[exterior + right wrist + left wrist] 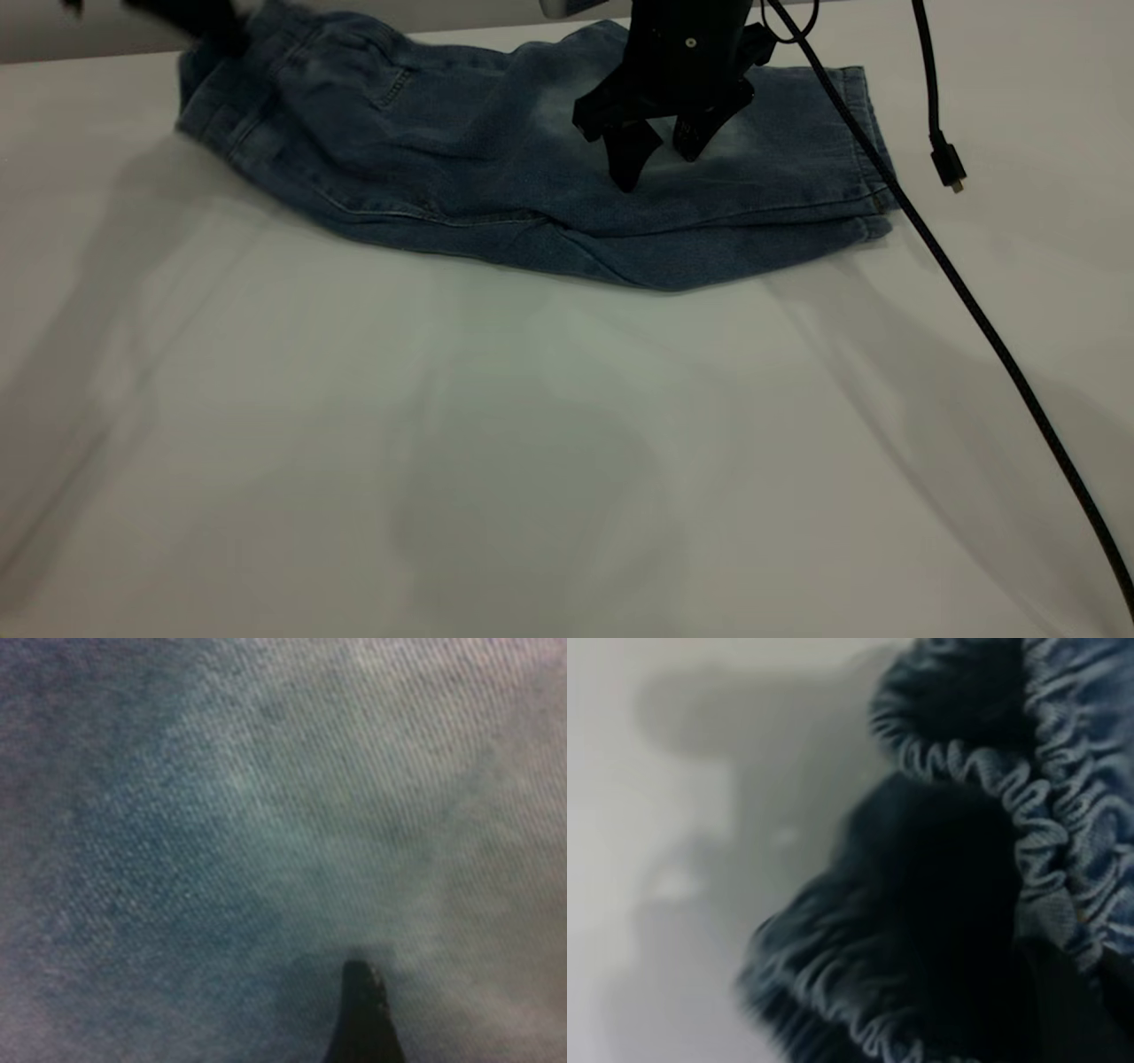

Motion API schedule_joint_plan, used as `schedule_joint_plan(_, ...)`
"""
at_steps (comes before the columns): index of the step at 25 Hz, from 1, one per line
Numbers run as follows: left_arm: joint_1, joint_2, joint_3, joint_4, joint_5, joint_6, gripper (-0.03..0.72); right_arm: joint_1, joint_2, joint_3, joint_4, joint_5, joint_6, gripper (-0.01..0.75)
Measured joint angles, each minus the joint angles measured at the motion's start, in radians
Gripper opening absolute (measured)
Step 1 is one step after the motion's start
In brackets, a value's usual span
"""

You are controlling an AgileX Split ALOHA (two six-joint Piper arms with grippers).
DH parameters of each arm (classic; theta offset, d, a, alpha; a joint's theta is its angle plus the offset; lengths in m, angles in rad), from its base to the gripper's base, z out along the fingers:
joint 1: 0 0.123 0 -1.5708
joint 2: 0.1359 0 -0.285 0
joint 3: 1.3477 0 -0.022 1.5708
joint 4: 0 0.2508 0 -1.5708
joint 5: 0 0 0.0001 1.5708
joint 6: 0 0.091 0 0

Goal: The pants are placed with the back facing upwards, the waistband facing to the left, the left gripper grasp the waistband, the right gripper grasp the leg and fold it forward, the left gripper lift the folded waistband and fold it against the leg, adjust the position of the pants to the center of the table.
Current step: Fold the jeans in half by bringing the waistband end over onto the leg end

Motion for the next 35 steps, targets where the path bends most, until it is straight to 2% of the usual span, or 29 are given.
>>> schedule_joint_plan(5, -0.084, -0.001, -0.143, -0.081, 0.1, 0.057, 0.057, 0.001, 0.001, -0.075, 0.043, 0.054, 0.001, 0.442)
schedule_joint_plan(13, -0.212, -0.001, -0.291, -0.069, 0.181, 0.063, 0.055, -0.002, 0.001, -0.153, 0.041, 0.116, 0.005, 0.442)
schedule_joint_plan(18, -0.221, -0.001, -0.331, -0.061, 0.194, 0.063, 0.055, -0.046, -0.001, -0.203, 0.04, 0.218, 0.008, 0.442)
schedule_joint_plan(22, -0.223, -0.001, -0.335, -0.066, 0.209, 0.063, 0.055, -0.112, -0.002, -0.212, 0.04, 0.27, 0.008, 0.442)
schedule_joint_plan(26, -0.231, -0.001, -0.335, -0.073, 0.215, 0.102, 0.055, -0.16, 0.03, -0.212, 0.039, 0.282, 0.024, 0.442)
schedule_joint_plan(35, -0.298, -0.001, -0.355, -0.074, 0.228, 0.136, 0.055, -0.16, 0.082, -0.214, 0.04, 0.25, 0.034, 0.442)
